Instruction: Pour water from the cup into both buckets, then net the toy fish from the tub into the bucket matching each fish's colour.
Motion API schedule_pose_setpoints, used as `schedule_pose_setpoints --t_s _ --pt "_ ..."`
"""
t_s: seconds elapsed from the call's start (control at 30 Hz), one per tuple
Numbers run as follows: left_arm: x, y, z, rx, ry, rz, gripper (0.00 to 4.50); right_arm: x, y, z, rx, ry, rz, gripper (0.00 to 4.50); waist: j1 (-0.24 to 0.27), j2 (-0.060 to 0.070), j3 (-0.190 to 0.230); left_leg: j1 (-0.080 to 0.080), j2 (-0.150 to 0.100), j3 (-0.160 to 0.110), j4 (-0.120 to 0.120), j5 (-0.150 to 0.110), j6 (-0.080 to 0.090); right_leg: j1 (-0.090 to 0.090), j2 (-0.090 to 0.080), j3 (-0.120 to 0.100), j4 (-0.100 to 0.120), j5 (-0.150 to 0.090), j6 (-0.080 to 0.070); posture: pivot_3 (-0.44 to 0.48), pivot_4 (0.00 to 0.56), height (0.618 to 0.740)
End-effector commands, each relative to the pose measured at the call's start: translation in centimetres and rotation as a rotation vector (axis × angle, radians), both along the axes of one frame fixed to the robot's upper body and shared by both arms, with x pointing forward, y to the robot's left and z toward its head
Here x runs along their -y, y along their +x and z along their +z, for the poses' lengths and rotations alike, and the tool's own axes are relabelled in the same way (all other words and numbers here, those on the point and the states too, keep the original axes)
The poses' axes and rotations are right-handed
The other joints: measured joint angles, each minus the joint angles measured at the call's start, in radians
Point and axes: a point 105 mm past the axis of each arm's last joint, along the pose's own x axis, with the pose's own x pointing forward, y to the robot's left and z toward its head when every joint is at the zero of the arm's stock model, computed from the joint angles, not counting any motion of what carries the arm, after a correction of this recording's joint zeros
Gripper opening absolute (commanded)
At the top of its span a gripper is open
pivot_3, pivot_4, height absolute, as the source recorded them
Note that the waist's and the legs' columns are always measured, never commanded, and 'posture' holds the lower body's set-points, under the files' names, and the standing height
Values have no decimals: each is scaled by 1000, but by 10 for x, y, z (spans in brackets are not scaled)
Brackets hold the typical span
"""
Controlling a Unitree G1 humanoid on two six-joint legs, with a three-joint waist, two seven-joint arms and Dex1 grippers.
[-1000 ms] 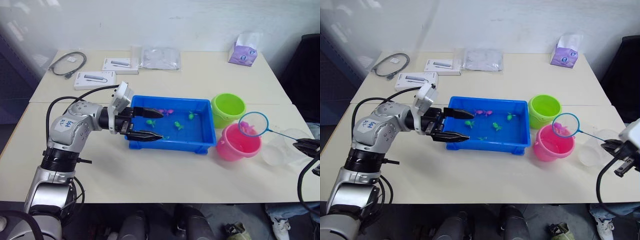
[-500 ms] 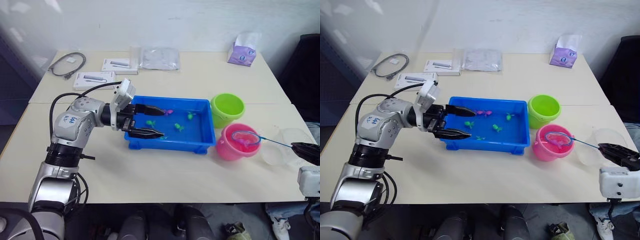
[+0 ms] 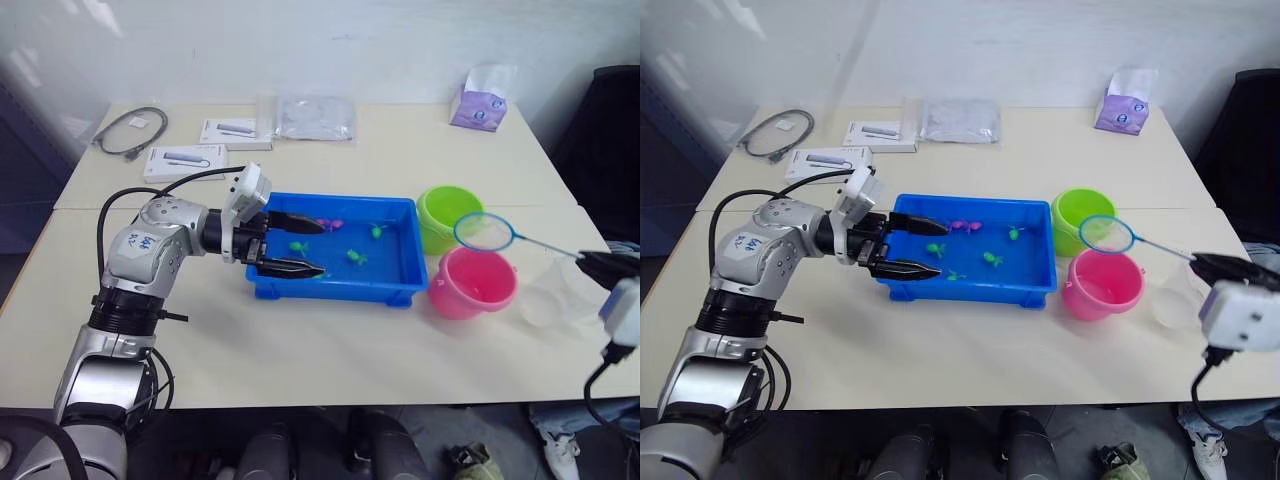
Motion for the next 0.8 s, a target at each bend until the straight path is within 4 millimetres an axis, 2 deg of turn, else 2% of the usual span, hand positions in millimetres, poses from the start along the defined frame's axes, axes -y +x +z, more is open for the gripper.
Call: schedule_pose_setpoints --t_s 0.03,0.13,0.3,0.4,0.5,0.8 --pt "-16 2 4 23 -11 96 4427 -22 18 -2 -207 363 -27 0 -2 0 0 1 0 0 0 0 0 0 -1 0 0 0 -1 0 150 740" --pt "-30 2 4 14 -29 186 4427 -44 36 -6 -350 613 -16 0 -2 0 0 1 1 -1 -1 0 0 -1 -1 -2 0 -2 -3 0 150 740" --pt "-54 -4 6 -7 -48 313 4427 -84 49 -25 -686 853 31 0 2 0 0 0 1 -2 -1 0 0 -1 -2 -2 1 -1 -3 0 150 740" --pt "-67 -8 3 -9 -37 383 4427 -100 55 -37 -828 891 32 0 8 0 0 -2 0 -2 -1 -1 1 -2 -3 -3 1 -1 -2 0 150 740" --pt "-77 -14 1 -24 -36 427 4427 -106 67 -46 -902 934 -6 0 11 0 0 -4 0 -2 0 -1 1 -2 -3 -5 1 -1 -1 0 150 740" --pt "-82 -26 11 12 -49 481 4427 -128 106 -72 -1021 964 -103 0 5 0 0 -10 -1 -3 1 -1 2 -6 -3 -7 0 1 0 0 150 740"
